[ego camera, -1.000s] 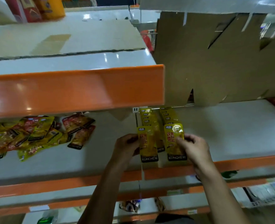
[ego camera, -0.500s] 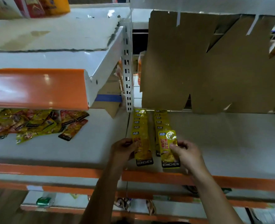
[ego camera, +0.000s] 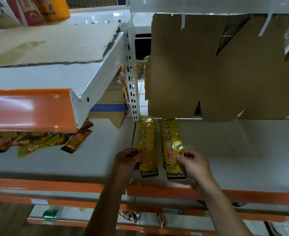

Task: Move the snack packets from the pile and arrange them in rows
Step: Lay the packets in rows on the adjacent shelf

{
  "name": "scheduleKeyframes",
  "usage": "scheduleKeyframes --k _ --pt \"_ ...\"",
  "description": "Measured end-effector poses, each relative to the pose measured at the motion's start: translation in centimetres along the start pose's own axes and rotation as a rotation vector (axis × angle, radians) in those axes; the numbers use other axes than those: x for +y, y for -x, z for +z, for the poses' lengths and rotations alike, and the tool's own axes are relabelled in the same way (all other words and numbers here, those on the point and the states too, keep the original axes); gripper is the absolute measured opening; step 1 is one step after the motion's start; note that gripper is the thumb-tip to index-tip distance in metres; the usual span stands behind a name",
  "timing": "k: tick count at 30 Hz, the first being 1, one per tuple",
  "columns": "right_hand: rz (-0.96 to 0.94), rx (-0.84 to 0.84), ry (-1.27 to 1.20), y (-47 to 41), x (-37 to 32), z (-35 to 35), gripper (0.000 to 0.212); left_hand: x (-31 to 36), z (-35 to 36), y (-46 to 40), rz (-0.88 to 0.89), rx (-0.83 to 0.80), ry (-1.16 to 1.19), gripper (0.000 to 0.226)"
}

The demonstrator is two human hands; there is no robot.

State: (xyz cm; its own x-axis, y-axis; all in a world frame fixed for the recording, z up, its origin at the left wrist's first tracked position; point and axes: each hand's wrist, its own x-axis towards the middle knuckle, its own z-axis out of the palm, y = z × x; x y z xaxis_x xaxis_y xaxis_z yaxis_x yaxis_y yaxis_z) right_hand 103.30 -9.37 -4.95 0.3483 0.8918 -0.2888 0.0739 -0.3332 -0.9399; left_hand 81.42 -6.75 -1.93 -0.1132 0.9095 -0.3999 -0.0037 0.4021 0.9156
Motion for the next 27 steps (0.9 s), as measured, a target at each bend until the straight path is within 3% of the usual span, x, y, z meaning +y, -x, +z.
scheduleKeyframes --k 7,27 --pt "0.005 0.048 0.042 -0.3 0.8 0.3 0.018 -0.4 -0.1 -0.6 0.019 0.015 -0.060 0.014" --pt "-0.158 0.115 0.309 0.7 -0.1 0.3 0.016 -1.6 -0.3 -1.5 0.202 0.091 -0.437 0.018"
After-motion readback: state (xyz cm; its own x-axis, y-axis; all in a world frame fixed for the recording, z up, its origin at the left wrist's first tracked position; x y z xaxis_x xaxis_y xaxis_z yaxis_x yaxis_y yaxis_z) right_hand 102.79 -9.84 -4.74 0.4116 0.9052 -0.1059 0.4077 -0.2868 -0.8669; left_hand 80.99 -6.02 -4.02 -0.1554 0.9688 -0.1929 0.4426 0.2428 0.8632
